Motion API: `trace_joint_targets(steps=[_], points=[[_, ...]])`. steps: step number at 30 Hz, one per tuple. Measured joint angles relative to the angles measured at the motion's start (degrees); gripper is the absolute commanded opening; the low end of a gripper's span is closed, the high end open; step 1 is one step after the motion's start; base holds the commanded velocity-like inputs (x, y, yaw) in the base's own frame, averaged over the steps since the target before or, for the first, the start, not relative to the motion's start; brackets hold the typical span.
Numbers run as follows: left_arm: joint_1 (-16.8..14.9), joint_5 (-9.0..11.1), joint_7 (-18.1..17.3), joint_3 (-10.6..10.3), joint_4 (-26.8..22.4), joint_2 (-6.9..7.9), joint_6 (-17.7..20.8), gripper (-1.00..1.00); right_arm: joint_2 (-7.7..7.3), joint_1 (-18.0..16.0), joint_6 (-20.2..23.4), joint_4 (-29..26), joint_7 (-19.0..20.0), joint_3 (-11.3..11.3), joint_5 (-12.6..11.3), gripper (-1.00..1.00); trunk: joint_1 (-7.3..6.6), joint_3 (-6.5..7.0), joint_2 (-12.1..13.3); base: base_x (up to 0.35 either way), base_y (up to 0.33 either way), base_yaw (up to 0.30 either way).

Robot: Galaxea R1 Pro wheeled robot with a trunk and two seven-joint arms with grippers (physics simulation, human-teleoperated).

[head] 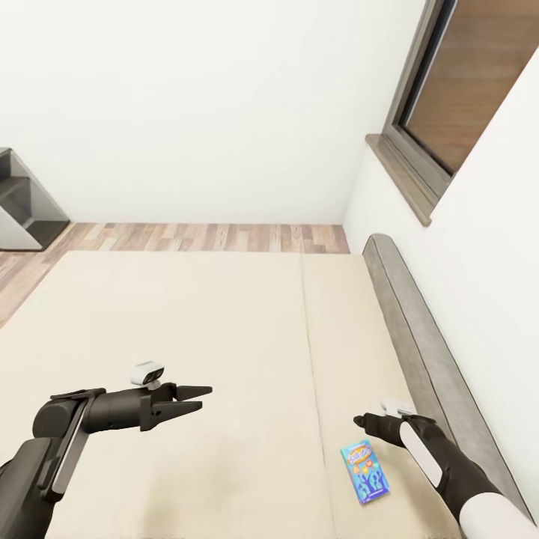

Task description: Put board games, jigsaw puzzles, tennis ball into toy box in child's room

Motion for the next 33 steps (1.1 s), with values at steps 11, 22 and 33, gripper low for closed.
trace_joint_targets(steps=[11,22,33], points=[[0.0,-0.1,0.0,0.1,0.1,0.05,0.0,1.0,-0.04,0.0,0.0,0.1,0.1,0.0,0.0,1.0,0.0,-1.03,0.0,0.0,0.0,0.0],[0.0,-0.1,0.0,0.1,0.2,0.09,0.0,1.0,0.0,0.0,0.0,0.1,0.2,0.1,0.0,1.0,0.0,-2.05,0.0,0.0,0.0,0.0],[0.0,-0.1,0.0,0.0,0.2,-0.07,0.0,1.0,0.27,0.0,-0.1,0.1,0.1,0.1,0.0,1.0,0.0,-3.08,0.0,0.0,0.0,0.0]])
